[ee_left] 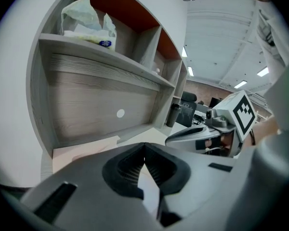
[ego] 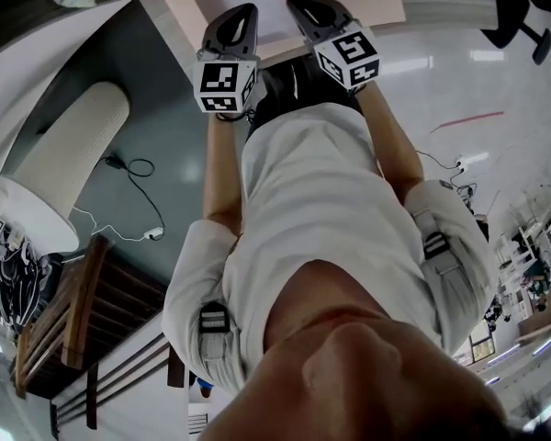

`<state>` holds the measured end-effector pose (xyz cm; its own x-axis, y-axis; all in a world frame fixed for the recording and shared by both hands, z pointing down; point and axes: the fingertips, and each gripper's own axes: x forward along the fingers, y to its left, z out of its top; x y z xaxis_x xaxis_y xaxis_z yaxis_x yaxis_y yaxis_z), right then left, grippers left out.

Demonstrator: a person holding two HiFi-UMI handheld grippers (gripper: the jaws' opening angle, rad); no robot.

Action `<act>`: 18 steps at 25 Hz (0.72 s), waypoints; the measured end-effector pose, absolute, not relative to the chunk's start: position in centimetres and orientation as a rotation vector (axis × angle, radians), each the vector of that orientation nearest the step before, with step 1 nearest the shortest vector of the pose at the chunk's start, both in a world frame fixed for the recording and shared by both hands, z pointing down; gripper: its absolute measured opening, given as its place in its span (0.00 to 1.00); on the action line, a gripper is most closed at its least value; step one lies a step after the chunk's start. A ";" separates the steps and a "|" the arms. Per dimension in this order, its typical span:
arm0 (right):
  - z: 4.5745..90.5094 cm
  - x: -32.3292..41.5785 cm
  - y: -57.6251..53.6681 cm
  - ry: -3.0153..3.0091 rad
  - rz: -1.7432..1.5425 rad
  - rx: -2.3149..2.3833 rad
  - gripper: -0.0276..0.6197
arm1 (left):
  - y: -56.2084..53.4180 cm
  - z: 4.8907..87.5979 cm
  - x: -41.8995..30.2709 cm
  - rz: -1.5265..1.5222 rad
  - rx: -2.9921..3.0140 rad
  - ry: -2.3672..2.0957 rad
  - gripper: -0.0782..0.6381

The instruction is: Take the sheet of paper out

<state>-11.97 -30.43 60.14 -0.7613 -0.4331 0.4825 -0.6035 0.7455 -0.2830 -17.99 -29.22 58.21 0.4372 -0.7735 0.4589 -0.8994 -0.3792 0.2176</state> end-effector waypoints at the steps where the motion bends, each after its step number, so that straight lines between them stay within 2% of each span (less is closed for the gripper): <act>1: 60.6 -11.9 -30.5 -2.547 0.609 0.792 0.08 | -29.3 58.5 -17.9 0.401 2.259 -1.405 0.12; 18: 67.7 -12.2 -31.2 -2.430 0.614 0.721 0.08 | -30.4 64.1 -16.9 0.520 2.203 -1.327 0.12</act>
